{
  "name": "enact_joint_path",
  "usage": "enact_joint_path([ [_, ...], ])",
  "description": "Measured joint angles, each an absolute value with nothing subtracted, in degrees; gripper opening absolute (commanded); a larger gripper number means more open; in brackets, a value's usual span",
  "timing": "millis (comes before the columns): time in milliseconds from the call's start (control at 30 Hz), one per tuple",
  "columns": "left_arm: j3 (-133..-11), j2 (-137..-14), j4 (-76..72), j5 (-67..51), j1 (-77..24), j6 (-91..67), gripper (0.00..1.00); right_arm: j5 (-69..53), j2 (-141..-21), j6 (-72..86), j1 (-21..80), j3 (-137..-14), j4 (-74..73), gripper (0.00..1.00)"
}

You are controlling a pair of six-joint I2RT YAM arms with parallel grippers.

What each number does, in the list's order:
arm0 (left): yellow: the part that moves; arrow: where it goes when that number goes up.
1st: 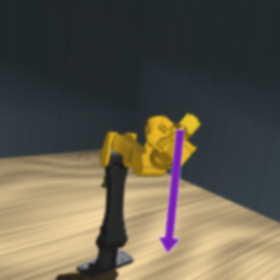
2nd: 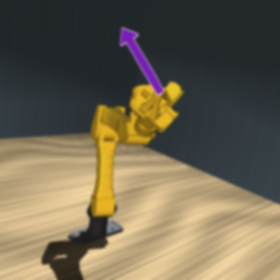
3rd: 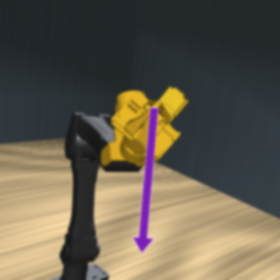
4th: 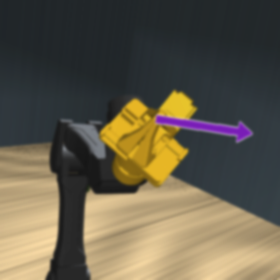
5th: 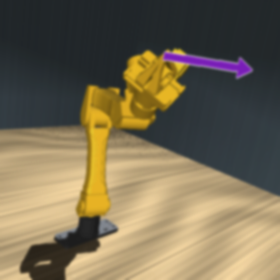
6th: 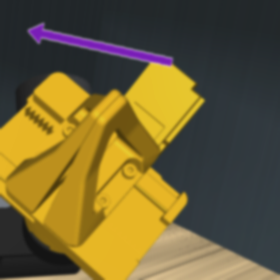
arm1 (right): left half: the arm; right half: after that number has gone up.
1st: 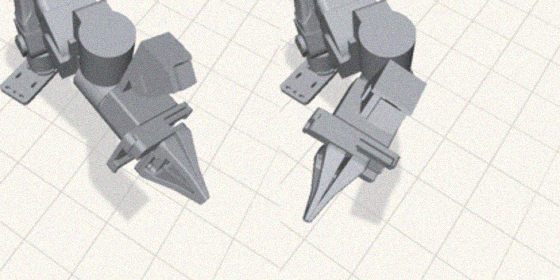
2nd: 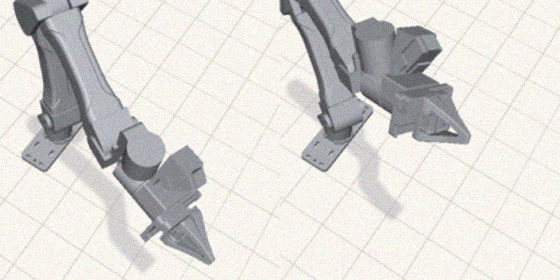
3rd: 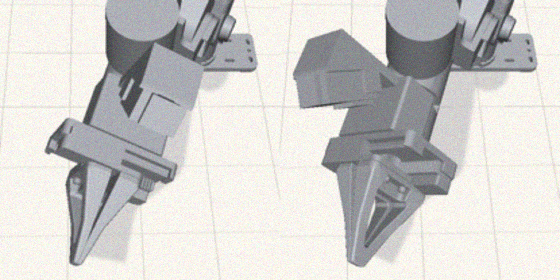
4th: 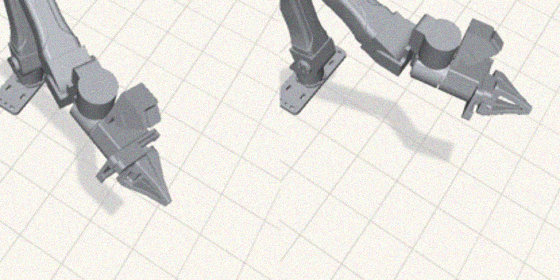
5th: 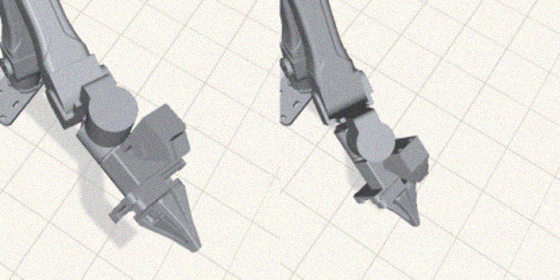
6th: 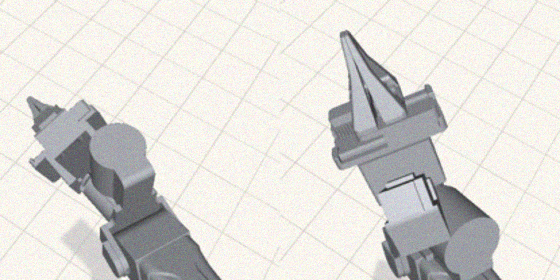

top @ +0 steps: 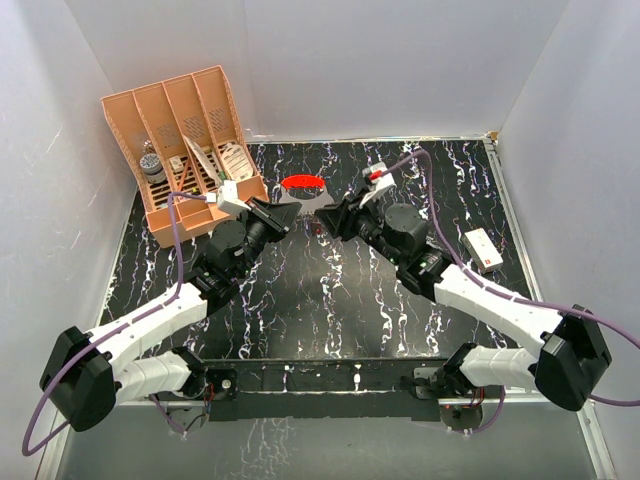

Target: Put the keys on the keyring

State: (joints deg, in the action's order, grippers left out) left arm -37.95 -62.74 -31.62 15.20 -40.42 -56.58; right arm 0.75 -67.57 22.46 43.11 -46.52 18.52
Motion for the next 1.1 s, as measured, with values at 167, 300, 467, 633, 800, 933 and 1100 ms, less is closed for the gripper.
enact_joint_path([
  [167,-38.6,-62.7,-30.3,15.2,-40.4,-56.6,0.0,-1.3,-71.0,18.0,43.1,-53.9,13.7,0.26],
  [300,-40.1,-62.7,-28.8,15.1,-40.4,-56.7,0.0,-2.6,-74.1,16.0,43.1,-57.9,9.7,0.3],
  [467,-40.9,-62.7,-27.6,14.2,-39.8,-57.6,0.0,-3.2,-75.5,14.8,43.1,-58.5,5.7,0.32],
  [633,-40.9,-62.9,-27.1,11.9,-38.1,-59.5,0.0,-3.0,-75.4,13.5,43.1,-58.8,3.4,0.33],
  [800,-40.9,-63.9,-27.4,9.3,-36.4,-61.7,0.0,-2.7,-75.4,11.9,43.1,-59.6,1.5,0.33],
  [933,-40.9,-64.7,-27.6,7.5,-35.6,-63.0,0.0,-2.5,-75.2,11.4,43.1,-59.9,1.0,0.33],
  [1100,-40.9,-65.2,-28.4,5.7,-34.7,-64.4,0.0,-2.3,-74.9,10.5,43.1,-60.0,0.7,0.32],
])
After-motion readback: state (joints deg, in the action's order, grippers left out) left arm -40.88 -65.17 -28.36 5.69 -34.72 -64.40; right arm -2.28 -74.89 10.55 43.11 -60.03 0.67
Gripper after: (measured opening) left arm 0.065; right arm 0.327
